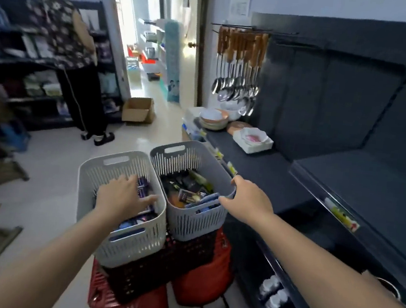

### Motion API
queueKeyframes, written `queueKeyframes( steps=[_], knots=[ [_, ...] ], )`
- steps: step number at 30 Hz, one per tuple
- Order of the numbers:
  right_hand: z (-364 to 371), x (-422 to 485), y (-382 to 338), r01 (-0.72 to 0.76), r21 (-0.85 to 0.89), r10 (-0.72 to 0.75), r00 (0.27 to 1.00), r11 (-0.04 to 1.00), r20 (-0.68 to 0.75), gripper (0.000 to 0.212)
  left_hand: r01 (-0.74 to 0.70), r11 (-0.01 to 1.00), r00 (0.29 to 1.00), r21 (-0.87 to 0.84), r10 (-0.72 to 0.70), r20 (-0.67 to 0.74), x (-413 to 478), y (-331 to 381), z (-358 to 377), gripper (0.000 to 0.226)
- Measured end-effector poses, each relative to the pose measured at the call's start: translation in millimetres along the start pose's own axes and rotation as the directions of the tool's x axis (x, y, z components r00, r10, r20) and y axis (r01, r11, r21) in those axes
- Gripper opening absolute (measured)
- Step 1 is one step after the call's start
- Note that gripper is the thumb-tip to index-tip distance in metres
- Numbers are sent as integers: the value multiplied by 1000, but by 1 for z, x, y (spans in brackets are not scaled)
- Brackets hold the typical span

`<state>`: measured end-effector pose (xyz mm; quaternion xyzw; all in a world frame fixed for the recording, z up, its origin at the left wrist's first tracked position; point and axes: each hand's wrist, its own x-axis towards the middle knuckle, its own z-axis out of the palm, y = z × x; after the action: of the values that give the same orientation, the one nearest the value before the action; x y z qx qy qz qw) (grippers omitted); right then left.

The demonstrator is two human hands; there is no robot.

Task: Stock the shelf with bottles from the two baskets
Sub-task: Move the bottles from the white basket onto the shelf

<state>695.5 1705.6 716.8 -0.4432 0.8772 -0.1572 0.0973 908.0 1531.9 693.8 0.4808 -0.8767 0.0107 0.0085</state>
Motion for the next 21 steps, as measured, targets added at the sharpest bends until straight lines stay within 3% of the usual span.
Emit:
queueKeyframes(
  steps=[4,15,18,21],
  knots=[
    [34,42,-48,124,-48,-118,987,991,105,49,152,988,986,-8,-151,69,13,-57,35,80],
    [128,156,-111,306,61,-307,879,950,364,46,269,963,925,24,-265,272,61,-99,119,67],
    [146,188,-121,332,123,-353,837,935,418,42,210,977,903,24,-204,379,82,-100,137,65],
    [164,214,-129,336,207,-394,800,919,453,38,64,998,853,8,-59,518,103,-95,163,60]
  ],
)
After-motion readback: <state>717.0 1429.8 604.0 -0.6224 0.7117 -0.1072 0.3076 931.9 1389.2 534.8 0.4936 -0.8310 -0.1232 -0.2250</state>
